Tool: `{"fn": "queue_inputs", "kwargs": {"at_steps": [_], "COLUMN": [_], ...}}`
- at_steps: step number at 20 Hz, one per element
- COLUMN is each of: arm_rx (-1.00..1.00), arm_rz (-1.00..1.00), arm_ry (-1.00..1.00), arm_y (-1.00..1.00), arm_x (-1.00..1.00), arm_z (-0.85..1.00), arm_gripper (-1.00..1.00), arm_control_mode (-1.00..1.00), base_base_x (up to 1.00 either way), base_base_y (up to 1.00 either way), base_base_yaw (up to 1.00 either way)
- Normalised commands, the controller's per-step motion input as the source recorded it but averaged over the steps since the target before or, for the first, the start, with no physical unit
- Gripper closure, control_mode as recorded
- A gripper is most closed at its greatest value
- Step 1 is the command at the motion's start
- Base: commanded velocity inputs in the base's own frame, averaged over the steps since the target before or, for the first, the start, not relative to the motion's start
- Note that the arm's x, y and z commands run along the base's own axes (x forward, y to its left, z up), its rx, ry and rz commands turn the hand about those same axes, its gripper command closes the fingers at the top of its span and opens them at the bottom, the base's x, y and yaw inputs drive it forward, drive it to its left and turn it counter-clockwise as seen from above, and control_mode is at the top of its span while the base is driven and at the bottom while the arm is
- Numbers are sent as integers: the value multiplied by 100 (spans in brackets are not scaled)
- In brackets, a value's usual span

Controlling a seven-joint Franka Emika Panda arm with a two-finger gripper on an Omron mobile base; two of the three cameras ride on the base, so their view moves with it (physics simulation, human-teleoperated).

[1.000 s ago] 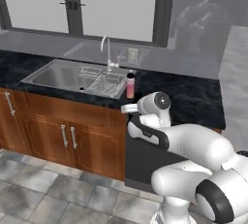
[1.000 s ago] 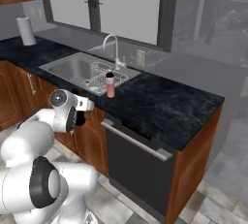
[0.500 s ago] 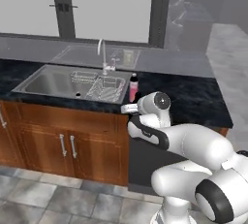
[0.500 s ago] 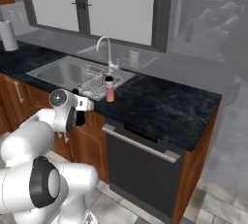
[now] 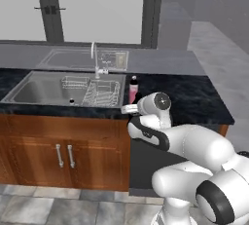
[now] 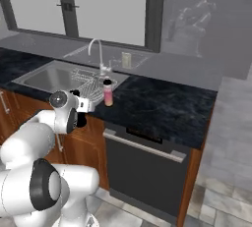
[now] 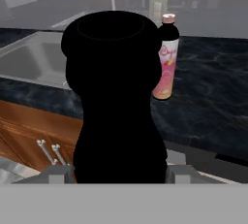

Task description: Place the large bottle from the dining counter next to the other large bottle outside the sink, and place the small bottle from the dining counter next to the other small bottle inside the sink.

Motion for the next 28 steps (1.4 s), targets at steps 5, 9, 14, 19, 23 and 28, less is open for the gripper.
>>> {"fn": "queue_inputs", "kwargs": {"at_steps": [5, 9, 14, 19, 23, 28], "arm_rx": [0, 0, 0, 0, 0, 0], "arm_rz": [0, 0, 0, 0, 0, 0], "arm_ry": [0, 0, 0, 0, 0, 0], "arm_y": [0, 0, 0, 0, 0, 0], "arm_x": [0, 0, 0, 0, 0, 0], "arm_z": [0, 0, 0, 0, 0, 0], "arm_gripper": [100, 100, 100, 100, 100, 100], "arm_control_mode": [100, 100, 100, 100, 100, 100], "base_base_x": [0, 0, 0, 0, 5, 23], "base_base_y": [46, 48, 53, 47, 21, 8], "base_base_yaw": [-27, -25, -23, -24, -19, -18]}}
